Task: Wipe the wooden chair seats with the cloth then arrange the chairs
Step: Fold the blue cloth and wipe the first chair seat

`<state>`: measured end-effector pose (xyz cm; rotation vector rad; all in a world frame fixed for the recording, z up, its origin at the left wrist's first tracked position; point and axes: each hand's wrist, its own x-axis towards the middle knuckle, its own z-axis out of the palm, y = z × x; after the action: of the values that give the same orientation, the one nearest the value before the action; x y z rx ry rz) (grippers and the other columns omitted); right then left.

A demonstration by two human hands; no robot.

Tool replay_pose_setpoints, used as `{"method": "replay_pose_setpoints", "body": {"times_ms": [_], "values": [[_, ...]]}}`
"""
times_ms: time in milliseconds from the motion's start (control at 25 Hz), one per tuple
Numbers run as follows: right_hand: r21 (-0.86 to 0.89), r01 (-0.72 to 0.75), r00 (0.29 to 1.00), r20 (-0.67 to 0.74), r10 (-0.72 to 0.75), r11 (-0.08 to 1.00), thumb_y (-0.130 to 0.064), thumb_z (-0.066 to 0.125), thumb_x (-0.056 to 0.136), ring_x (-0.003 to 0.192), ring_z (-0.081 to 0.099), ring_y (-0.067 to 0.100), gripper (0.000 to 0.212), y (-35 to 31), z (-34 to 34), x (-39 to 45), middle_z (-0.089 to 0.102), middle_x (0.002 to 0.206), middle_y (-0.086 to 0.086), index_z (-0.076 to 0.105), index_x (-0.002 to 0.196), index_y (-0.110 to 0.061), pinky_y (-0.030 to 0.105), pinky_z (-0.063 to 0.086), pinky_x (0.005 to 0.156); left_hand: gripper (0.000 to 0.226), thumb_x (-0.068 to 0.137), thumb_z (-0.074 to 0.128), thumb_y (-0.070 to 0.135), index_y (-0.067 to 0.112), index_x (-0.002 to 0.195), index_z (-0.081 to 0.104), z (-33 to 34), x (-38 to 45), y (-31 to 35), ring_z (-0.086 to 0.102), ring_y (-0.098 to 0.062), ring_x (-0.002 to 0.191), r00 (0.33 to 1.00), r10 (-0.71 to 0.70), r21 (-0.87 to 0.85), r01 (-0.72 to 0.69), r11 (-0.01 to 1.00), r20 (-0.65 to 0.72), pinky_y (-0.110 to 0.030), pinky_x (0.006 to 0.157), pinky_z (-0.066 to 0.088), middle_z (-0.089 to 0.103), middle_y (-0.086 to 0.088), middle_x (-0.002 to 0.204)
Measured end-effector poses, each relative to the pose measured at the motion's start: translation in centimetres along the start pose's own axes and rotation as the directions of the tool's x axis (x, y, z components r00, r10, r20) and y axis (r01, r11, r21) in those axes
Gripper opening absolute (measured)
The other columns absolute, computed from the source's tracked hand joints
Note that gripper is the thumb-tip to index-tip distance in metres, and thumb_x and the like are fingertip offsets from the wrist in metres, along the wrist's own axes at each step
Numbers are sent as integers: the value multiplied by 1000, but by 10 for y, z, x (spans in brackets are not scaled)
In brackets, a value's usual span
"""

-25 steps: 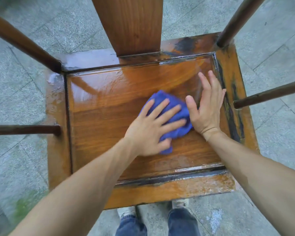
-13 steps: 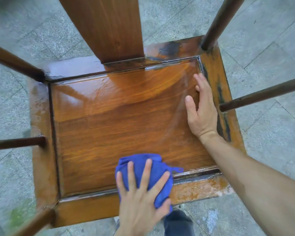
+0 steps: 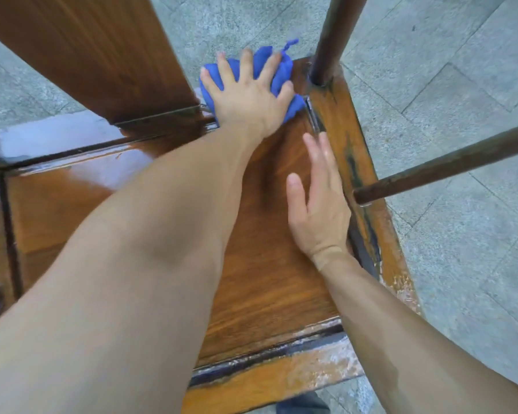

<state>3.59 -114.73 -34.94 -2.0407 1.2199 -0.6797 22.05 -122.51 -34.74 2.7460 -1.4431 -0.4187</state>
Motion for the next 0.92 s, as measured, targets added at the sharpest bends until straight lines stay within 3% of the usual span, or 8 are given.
{"method": "replay_pose_setpoints", "body": {"times_ms": [160,240,320,400,480,640,760,920], "values": [[252,-160,952,-218,217,954,-31,37,99,144,37,17,56,-12,-14,21,39,157,10,36,150,-7,17,26,116,62,97,24,59,45,156,9,15,-68,11,-3,-38,154,938,346,145,-346,927,29,-70,117,-1,2,7,169],[112,-194,945,-247,217,975,-31,37,99,141,42,16,54,-26,-22,31,45,154,4,40,149,-12,16,27,111,68,94,27,58,36,158,15,27,-134,18,1,-37,155,883,462,117,-469,875,86,-70,117,0,13,3,168],[-107,-98,995,0,99,989,-36,37,99,144,38,20,54,-43,-25,40,43,156,2,42,149,-18,24,25,117,67,91,38,57,32,153,33,45,-219,15,12,-39,153,774,625,51,-632,774,106,-70,117,5,33,-1,162],[-346,39,878,459,133,937,-47,36,100,152,22,28,52,-54,-22,40,29,163,3,41,150,-30,39,20,123,66,91,45,56,38,153,33,59,-303,-8,14,-36,154,673,725,48,-737,674,150,-67,119,7,27,3,164],[-487,163,751,625,212,858,-51,37,101,154,10,32,51,-54,-21,32,14,167,1,35,151,-38,49,16,123,70,89,49,56,41,154,28,67,-358,-60,14,-31,154,750,651,92,-661,745,120,-63,120,12,19,7,167],[-553,197,778,591,214,809,-50,34,103,155,8,30,53,-58,-24,12,10,168,-1,26,154,-40,52,15,123,68,88,43,54,35,153,35,60,-436,-196,16,-35,153,1000,23,128,-23,991,2,-65,117,21,16,3,167],[-551,159,790,569,230,819,-46,36,104,155,8,29,52,-61,-26,4,11,168,-1,28,154,-37,45,17,123,72,92,29,53,21,157,28,59,-455,-227,12,-43,152,913,-408,40,407,912,6,-67,117,16,7,-8,168],[-541,82,802,534,267,837,-42,40,102,154,11,30,52,-63,-22,-11,14,167,0,32,153,-35,49,23,121,73,91,36,52,26,158,23,65,-459,-131,9,-42,153,994,-102,66,99,993,44,-72,116,10,14,-7,168]]}}
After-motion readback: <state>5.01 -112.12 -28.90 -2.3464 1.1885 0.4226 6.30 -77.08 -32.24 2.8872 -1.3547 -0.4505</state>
